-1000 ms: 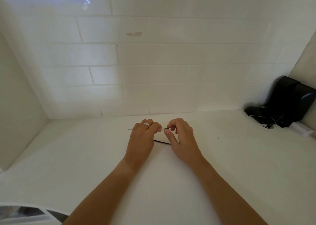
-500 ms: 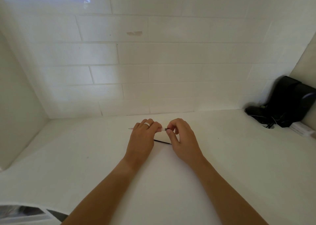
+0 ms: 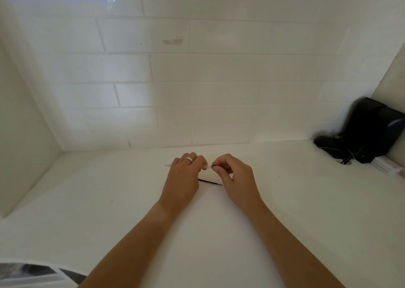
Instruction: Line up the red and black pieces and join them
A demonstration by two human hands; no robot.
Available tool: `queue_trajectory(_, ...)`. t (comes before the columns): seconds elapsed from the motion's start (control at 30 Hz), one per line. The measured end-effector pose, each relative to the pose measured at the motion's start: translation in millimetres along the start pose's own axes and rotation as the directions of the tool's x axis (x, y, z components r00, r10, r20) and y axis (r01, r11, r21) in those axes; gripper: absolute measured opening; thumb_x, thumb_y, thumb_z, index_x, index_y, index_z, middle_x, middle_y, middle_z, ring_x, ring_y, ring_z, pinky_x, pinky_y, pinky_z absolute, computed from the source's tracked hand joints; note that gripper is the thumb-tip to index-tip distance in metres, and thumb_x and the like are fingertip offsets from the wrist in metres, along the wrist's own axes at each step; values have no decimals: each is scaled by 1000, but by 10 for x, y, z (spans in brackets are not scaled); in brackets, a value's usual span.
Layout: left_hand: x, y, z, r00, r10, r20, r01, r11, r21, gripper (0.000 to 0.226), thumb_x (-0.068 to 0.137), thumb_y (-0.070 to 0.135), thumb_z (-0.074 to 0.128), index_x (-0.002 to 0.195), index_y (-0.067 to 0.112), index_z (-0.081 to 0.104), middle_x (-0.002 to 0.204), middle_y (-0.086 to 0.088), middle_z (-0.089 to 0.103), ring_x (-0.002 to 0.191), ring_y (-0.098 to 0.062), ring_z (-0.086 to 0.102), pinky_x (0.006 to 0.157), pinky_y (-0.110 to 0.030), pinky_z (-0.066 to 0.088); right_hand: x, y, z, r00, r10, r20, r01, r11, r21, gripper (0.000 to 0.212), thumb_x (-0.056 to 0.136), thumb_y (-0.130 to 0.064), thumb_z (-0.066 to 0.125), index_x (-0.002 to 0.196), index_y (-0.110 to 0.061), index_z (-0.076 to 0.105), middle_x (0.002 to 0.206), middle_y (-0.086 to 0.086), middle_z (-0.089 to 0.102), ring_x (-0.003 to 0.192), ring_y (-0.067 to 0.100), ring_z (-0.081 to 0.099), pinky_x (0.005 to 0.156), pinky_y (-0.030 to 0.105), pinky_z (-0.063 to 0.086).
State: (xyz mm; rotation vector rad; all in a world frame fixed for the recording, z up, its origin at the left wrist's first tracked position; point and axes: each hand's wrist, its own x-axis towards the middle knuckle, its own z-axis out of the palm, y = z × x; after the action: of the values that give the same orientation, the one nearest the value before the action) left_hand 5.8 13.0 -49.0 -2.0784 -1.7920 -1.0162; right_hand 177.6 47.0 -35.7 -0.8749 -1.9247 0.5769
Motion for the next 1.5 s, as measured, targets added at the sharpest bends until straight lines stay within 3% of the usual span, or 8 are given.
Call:
queue_trajectory(0.13,-3,20,-39,1000,12,10,-12,1000,0,44,68,-17,49,93,17,62,79,16,40,74,-16,53,68,-29,30,-3,-22,-4,998,-47,-31,47,999,0,9,93,-4,66,90,-13,68,84,-6,69,80,14,65,70,30,53)
queue_trajectory(0.27,-1,19,-32,999,-25,35,25,1000,-8,39,72,-10,41,93,18,58,75,13,55,69,-17,53,66,-31,34,-4,-28,-4,997,-63,-32,64,998,13,10,93,-3,66,90,-12,67,85,-4,69,80,16,64,70,35,52)
queue_trajectory(0.5,-13,52,-76,1000,-3,-11,2,994,-105,11,103,29,52,103,18,55,81,10,58,71,-9,51,70,-28,35,-4,-33,-17,998,-45,-41,46,999,27,11,92,0,65,90,-10,63,87,-4,67,82,14,64,72,23,51)
queue_trajectory(0.67,-12,29,-61,999,25,-48,-28,998,-56,21,90,0,69,99,18,61,92,6,60,71,-10,54,67,-25,39,-3,-19,-17,1000,-11,-25,11,1000,20,11,93,0,64,90,-11,62,87,-4,67,81,12,63,72,20,50)
queue_trajectory(0.93,-1,-74,-3,994,-67,-83,69,997,30,15,97,9,56,95,21,64,85,7,61,82,-18,60,77,-27,34,1,-19,-46,994,22,-111,-20,1000,20,13,93,-1,61,91,-14,60,87,-5,67,81,14,63,73,20,51)
queue_trajectory(1.13,-3,-102,23,990,-123,-63,122,992,-18,15,94,7,65,99,21,68,93,5,63,79,-20,63,83,-26,34,88,82,-94,968,49,-245,-86,986,-143,19,89,0,62,93,-18,64,85,-5,64,75,11,61,68,18,48)
queue_trajectory(1.27,-15,-124,53,992,-124,-38,123,992,-31,17,94,7,63,101,22,68,96,6,63,82,-20,64,84,-27,35,140,203,-20,983,109,-146,-144,955,-258,18,90,-2,62,94,-17,70,87,-6,62,73,5,57,69,10,42)
queue_trajectory(1.5,-33,-135,55,993,-117,-18,116,992,-50,22,92,3,63,103,21,70,97,6,64,88,-17,64,85,-26,34,251,280,163,995,98,6,-76,814,-576,18,87,-12,57,96,-24,67,88,-11,66,88,17,55,80,30,32)
